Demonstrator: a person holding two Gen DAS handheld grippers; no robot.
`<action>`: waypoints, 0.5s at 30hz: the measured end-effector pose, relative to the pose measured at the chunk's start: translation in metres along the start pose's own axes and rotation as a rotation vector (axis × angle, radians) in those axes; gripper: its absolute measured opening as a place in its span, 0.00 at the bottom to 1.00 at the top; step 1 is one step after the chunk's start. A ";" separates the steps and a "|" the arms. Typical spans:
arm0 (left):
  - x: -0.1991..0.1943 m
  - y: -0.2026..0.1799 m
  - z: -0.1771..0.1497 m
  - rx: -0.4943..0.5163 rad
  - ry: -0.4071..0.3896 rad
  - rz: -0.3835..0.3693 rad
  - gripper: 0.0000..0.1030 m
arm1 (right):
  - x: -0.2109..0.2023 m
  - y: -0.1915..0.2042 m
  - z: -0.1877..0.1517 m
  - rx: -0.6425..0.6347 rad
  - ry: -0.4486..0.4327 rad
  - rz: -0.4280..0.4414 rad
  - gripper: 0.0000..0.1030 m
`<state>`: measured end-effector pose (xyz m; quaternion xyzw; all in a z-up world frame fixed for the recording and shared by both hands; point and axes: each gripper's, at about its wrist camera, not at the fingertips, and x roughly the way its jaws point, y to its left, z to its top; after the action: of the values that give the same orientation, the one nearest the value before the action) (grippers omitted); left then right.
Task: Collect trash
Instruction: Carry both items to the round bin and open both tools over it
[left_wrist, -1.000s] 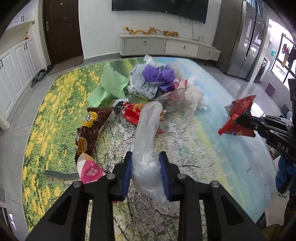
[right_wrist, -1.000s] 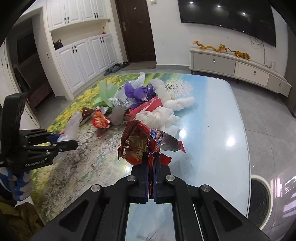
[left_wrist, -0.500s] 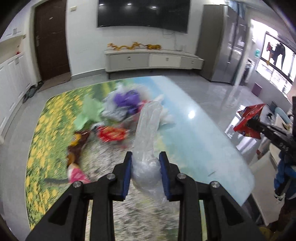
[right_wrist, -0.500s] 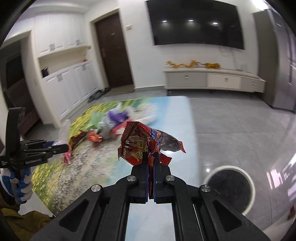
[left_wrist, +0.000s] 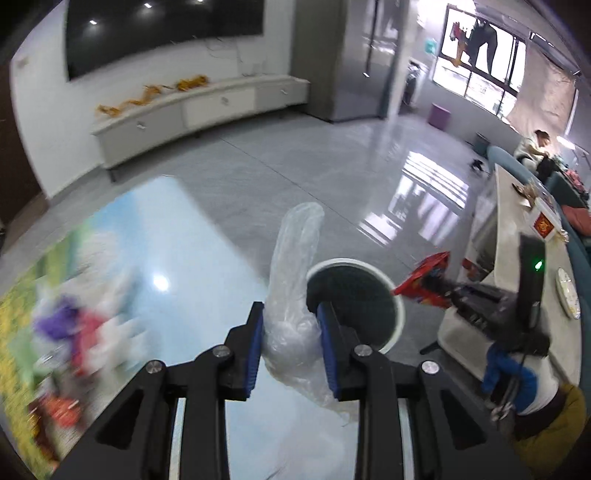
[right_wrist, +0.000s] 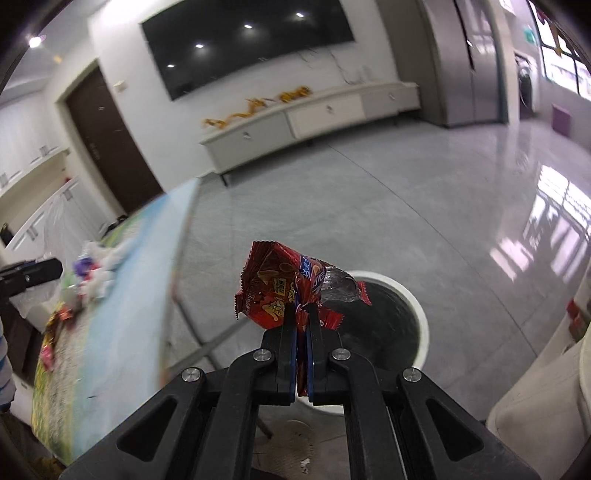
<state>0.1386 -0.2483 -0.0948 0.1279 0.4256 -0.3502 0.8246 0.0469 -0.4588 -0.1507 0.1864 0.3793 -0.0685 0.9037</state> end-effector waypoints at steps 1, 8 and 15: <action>0.019 -0.007 0.010 0.001 0.020 -0.015 0.27 | 0.010 -0.007 0.002 0.009 0.016 -0.003 0.05; 0.101 -0.036 0.045 0.001 0.098 -0.117 0.30 | 0.070 -0.039 0.010 0.049 0.104 -0.006 0.09; 0.133 -0.043 0.052 -0.053 0.118 -0.199 0.60 | 0.105 -0.065 -0.003 0.081 0.173 -0.037 0.41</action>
<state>0.1931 -0.3678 -0.1651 0.0834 0.4930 -0.4106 0.7625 0.1013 -0.5154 -0.2453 0.2209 0.4561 -0.0842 0.8579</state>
